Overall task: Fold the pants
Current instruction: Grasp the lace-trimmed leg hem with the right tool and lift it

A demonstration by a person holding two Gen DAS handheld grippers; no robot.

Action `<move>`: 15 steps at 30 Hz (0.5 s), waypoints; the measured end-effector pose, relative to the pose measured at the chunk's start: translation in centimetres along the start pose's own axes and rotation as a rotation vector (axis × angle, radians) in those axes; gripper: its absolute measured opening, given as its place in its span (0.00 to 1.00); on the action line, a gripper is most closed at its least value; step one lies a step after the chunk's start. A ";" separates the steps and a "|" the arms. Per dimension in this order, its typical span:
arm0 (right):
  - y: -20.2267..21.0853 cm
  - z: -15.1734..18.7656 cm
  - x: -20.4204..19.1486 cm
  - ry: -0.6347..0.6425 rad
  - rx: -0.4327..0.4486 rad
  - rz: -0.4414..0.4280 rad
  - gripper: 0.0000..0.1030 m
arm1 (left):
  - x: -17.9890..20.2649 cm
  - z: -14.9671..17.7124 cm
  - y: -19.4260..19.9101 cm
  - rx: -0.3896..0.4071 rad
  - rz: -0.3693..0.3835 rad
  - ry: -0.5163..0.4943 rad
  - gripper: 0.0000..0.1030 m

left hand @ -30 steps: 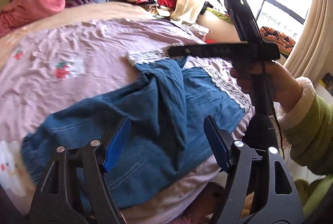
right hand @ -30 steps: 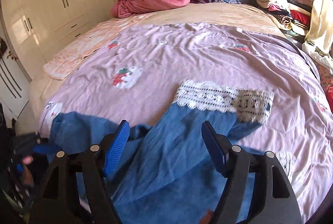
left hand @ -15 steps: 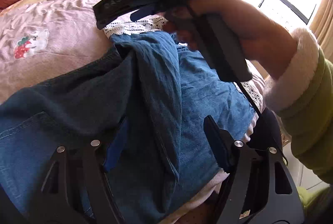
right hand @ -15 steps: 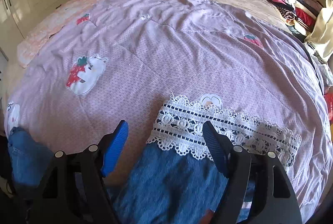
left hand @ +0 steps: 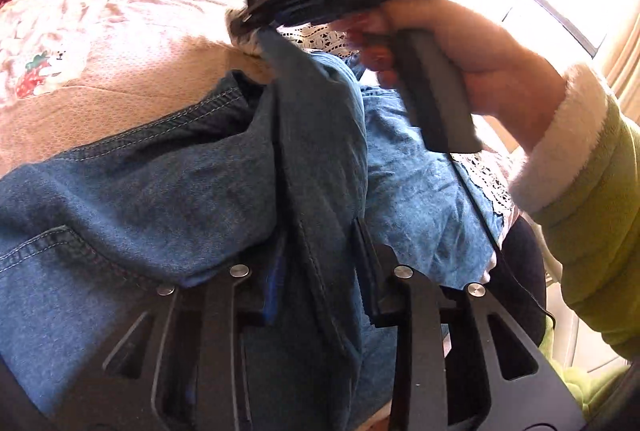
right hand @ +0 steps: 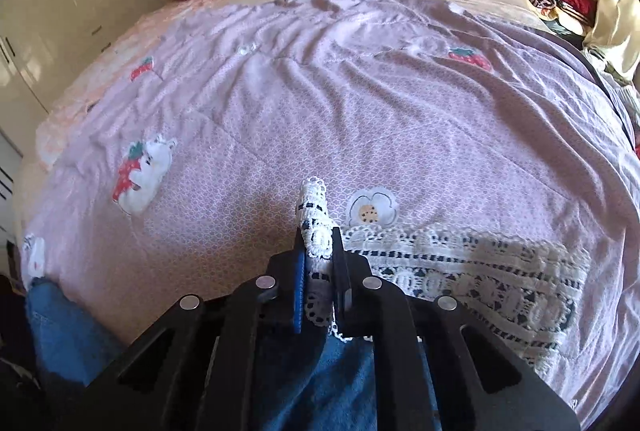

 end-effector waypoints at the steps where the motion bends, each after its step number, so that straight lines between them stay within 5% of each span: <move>1: 1.4 -0.4 0.4 -0.036 0.034 -0.015 0.10 | -0.2 -0.1 -0.2 -0.002 0.003 0.000 0.16; 6: 8.3 -1.9 2.1 -0.109 0.167 -0.022 0.10 | 1.1 -0.2 -0.3 -0.011 0.025 -0.020 0.01; 15: 18.7 0.0 7.0 -0.278 0.323 0.001 0.10 | 1.6 -1.2 1.6 0.033 -0.025 -0.114 0.01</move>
Point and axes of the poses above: each gripper's, at about its wrist camera, not at the fingertips, and y roughly against the way its jaws point, x to its right, z to its underside, the point moved 9 cm from there along -y, roughly the way its jaws point, and after that the axes turned 14 degrees about x, right-handed, at the moved point
